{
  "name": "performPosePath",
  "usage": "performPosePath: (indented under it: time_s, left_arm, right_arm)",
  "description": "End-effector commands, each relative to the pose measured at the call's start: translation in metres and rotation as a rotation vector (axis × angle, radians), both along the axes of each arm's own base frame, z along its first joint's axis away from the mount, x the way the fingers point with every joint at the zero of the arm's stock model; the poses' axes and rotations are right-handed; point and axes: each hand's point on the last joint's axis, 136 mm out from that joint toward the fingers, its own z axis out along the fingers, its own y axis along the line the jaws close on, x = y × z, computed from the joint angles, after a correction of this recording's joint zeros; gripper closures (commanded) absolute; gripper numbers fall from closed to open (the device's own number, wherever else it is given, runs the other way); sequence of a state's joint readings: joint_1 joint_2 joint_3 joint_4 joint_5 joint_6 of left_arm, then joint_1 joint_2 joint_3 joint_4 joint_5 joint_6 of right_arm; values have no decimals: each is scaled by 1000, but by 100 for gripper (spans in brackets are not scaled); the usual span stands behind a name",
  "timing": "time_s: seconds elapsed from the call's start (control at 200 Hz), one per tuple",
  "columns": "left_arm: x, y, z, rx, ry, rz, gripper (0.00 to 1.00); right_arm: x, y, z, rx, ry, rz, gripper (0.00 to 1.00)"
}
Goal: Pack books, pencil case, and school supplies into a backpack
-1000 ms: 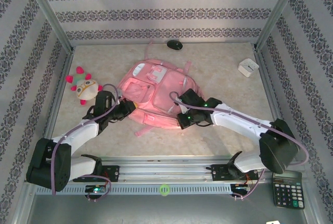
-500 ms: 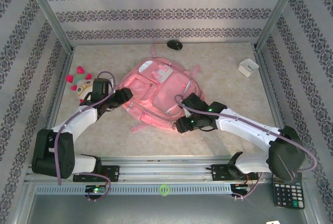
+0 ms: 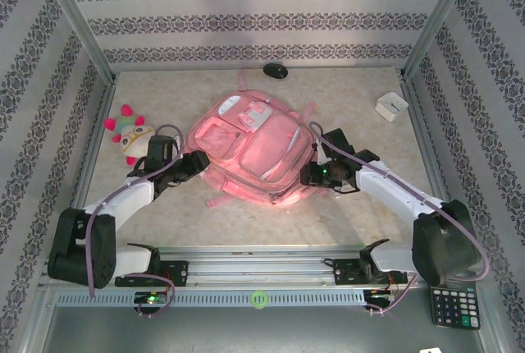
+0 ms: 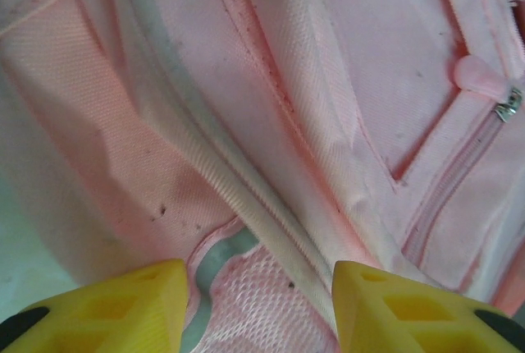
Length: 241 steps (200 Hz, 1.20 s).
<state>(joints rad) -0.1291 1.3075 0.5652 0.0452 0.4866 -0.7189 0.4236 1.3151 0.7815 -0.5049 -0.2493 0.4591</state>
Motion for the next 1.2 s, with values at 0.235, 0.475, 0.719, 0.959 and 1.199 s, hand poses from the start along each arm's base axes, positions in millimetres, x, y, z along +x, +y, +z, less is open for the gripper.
performPosePath:
  time_s: [0.235,0.475,0.719,0.959,1.199]
  left_arm:
    - [57,-23,40,29,-144,-105,47]
    - [35,-19,127,321,-565,-327,38]
    - [-48,-79,116,732,-1029,-1085,27]
    - [-81,-113,39,993,-1080,-1576,35]
    - [-75,-129,0,1058,-1094,-1687,35]
  right_arm:
    - [-23,49,-1,104,-76,68,67]
    - [-22,29,53,109,-261,73,57]
    - [-30,28,54,202,-220,49,51]
    - [-40,25,33,238,-160,12,50]
    - [-43,19,13,240,-103,-31,50]
